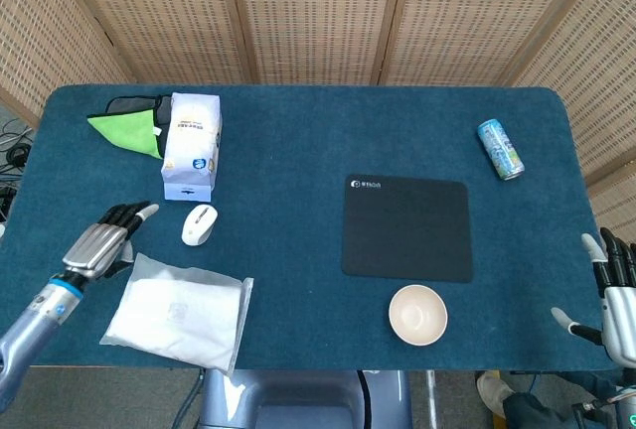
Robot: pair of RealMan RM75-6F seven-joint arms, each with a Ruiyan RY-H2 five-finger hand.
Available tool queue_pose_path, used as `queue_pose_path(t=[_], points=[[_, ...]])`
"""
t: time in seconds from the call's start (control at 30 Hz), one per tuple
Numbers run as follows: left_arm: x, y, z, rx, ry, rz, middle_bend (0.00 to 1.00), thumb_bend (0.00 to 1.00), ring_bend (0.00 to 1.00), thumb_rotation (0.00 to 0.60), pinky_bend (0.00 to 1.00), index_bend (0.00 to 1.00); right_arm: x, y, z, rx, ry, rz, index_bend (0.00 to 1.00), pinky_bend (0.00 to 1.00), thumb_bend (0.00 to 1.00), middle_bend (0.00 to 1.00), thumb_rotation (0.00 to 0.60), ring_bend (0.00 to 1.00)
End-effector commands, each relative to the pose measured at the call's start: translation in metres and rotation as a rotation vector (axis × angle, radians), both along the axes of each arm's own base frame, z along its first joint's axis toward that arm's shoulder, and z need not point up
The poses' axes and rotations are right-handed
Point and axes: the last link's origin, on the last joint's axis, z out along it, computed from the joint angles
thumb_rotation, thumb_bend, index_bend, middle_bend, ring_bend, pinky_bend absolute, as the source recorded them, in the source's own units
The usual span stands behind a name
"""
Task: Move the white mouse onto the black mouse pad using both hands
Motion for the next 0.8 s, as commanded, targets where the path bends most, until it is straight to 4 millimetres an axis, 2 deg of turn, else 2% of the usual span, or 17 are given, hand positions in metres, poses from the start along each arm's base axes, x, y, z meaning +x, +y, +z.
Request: queue_pose_path(t=[0.03,0.37,0.53,0.8], points=[[0.013,0.032,-0.021,-0.047,-0.05,0.042,0.0,1.0,0.0,0.6,0.04,0.0,-0.001,-0.001,0.0,-0.001,-0.002,-0.006,0.0,0.0,0.05,0.0,0.6,0.0],[0.021,0.041,-0.052,-0.083,-0.145,0.099,0.0,1.0,0.0,0.6,0.04,0.0,-0.004,-0.004,0.001,0.005,-0.012,-0.017,0.0,0.0,0.05,0.0,0.6,0.0],[0.023,0.041,-0.06,-0.085,-0.179,0.107,0.0,1.0,0.0,0.6,0.04,0.0,-0.004,-0.003,0.003,0.002,-0.018,-0.017,0.0,0.0,0.05,0.0,0.6,0.0],[0.021,0.032,-0.069,-0.12,-0.344,0.238,0.0,1.0,0.0,0.6,0.04,0.0,-0.003,-0.002,0.005,0.002,-0.033,-0.013,0.0,0.0,0.05,0.0,0.6,0.0]])
